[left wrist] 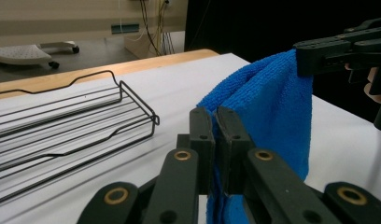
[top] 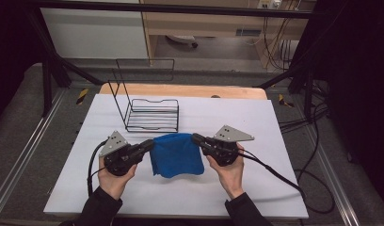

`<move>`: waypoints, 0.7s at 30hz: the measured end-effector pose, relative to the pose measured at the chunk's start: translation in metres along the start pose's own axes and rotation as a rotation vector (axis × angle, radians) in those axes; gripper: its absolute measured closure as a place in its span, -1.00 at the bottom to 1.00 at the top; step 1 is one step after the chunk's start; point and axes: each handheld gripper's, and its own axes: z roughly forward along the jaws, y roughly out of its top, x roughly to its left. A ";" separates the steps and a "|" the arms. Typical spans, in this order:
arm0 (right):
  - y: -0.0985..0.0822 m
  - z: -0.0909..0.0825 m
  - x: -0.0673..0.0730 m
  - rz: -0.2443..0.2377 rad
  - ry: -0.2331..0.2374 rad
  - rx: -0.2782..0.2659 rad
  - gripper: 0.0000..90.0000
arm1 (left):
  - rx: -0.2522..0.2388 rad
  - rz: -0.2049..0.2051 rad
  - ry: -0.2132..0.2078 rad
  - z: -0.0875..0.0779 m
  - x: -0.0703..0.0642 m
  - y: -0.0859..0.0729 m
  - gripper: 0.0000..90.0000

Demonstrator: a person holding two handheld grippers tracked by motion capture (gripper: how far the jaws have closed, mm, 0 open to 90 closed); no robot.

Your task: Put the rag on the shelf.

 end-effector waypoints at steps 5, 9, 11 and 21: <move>0.005 -0.002 0.002 0.001 -0.004 -0.018 0.92 | -0.021 0.014 0.006 -0.002 -0.001 0.005 0.91; 0.011 -0.003 0.004 0.001 -0.005 -0.035 0.92 | -0.032 0.027 0.007 -0.006 0.002 0.013 0.90; 0.015 -0.003 0.004 0.000 -0.003 -0.048 0.92 | -0.041 0.032 0.008 -0.007 0.002 0.016 0.91; 0.037 0.000 0.008 -0.013 -0.029 -0.124 0.92 | -0.113 0.042 0.039 -0.010 0.011 0.042 0.90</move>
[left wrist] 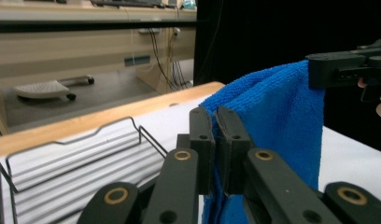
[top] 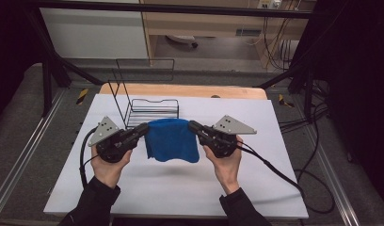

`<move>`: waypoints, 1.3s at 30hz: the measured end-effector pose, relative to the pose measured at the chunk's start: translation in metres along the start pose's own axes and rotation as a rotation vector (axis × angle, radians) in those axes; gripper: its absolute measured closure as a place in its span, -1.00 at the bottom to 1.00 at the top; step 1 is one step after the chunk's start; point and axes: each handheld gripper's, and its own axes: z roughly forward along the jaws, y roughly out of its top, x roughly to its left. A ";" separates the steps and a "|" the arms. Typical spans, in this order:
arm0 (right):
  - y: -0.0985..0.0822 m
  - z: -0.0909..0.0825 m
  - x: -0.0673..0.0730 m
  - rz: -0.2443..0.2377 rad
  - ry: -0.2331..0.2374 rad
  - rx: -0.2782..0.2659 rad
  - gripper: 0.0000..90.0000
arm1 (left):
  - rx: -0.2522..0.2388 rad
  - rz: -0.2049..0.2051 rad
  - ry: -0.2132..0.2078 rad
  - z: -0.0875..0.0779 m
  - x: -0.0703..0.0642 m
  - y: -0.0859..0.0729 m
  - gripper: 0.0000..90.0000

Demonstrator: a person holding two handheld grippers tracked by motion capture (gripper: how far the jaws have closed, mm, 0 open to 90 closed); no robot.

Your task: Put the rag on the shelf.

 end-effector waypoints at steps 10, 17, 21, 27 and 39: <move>0.014 0.012 0.005 -0.012 -0.018 -0.050 0.92 | -0.058 0.011 0.026 -0.003 0.009 0.013 0.90; 0.028 0.019 0.010 -0.045 -0.023 -0.076 0.92 | -0.097 0.008 0.041 -0.011 0.017 0.020 0.91; 0.035 0.022 0.012 -0.045 -0.021 -0.089 0.92 | -0.118 0.009 0.052 -0.014 0.019 0.026 0.91; 0.047 0.031 0.016 -0.061 -0.027 -0.114 0.92 | -0.153 0.007 0.068 -0.018 0.025 0.039 0.91; 0.074 0.045 0.022 -0.077 -0.038 -0.164 0.92 | -0.199 0.014 0.105 -0.025 0.036 0.062 0.91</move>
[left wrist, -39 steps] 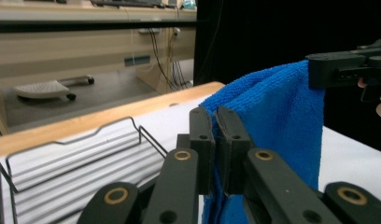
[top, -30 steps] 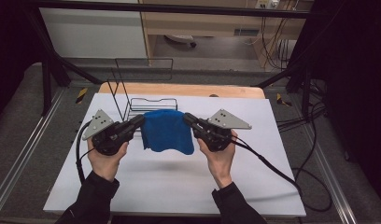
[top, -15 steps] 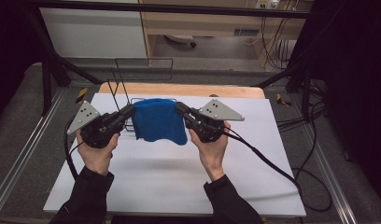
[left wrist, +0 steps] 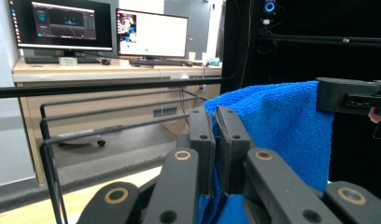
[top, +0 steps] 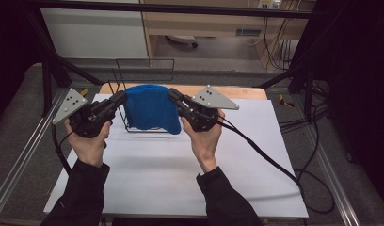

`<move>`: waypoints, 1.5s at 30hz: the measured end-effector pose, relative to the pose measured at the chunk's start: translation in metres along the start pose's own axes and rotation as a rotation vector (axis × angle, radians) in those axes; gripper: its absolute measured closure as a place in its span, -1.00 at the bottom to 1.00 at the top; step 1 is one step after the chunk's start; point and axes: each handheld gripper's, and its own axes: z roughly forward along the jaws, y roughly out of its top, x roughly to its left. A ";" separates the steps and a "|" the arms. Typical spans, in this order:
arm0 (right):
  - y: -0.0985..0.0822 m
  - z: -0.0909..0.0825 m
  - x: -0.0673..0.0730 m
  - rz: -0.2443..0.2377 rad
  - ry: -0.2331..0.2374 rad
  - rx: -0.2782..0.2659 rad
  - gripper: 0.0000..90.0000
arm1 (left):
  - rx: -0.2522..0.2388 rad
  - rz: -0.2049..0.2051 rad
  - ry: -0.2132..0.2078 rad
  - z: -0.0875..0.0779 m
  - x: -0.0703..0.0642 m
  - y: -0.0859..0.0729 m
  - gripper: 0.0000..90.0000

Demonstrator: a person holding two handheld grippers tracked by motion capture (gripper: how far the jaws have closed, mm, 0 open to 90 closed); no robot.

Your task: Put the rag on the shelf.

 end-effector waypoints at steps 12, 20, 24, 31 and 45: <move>0.025 0.014 0.002 -0.025 -0.016 -0.047 0.92 | -0.061 -0.010 0.016 0.002 0.010 0.022 0.91; 0.041 0.019 -0.002 -0.053 -0.010 -0.053 0.92 | -0.073 0.023 0.003 0.003 0.019 0.043 0.91; 0.047 0.022 -0.004 -0.062 -0.027 -0.054 0.92 | -0.066 0.057 0.018 0.005 0.019 0.053 0.91; 0.057 0.034 -0.007 -0.070 -0.044 -0.073 0.92 | -0.066 0.070 0.051 0.012 0.024 0.069 0.91; 0.079 0.055 -0.013 -0.085 -0.046 -0.088 0.92 | -0.101 0.042 0.071 0.023 0.039 0.091 0.91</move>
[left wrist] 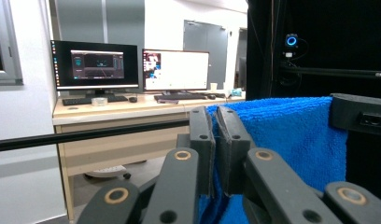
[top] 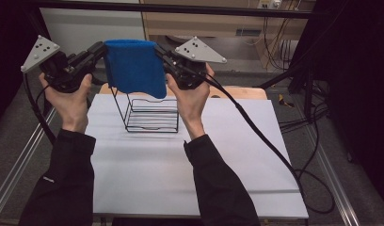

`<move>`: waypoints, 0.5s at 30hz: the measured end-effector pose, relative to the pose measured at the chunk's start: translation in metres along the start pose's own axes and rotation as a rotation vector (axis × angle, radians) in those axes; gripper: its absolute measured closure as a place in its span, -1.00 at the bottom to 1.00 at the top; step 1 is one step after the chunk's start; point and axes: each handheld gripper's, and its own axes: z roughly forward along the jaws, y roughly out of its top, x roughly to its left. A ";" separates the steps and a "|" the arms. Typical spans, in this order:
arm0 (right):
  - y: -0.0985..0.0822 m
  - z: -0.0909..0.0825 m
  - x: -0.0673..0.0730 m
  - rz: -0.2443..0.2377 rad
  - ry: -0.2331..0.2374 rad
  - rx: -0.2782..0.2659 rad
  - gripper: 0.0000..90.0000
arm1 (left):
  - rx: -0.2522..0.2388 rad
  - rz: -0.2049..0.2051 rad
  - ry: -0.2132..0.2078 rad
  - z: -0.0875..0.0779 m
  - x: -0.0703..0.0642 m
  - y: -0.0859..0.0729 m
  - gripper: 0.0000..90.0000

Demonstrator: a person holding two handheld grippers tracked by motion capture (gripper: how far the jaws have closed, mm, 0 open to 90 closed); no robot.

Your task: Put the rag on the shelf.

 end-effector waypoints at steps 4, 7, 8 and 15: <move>0.007 0.005 -0.003 -0.004 -0.005 -0.011 0.92 | -0.006 0.013 0.008 0.004 0.001 0.007 0.91; 0.011 0.008 -0.006 -0.004 -0.006 -0.017 0.92 | -0.008 0.009 0.011 0.008 0.003 0.010 0.91; 0.011 0.010 -0.007 -0.001 -0.007 -0.018 0.92 | -0.011 0.007 0.013 0.009 0.004 0.011 0.91; 0.015 0.024 -0.015 0.003 -0.010 -0.016 0.92 | -0.010 -0.008 0.026 0.021 0.014 0.013 0.91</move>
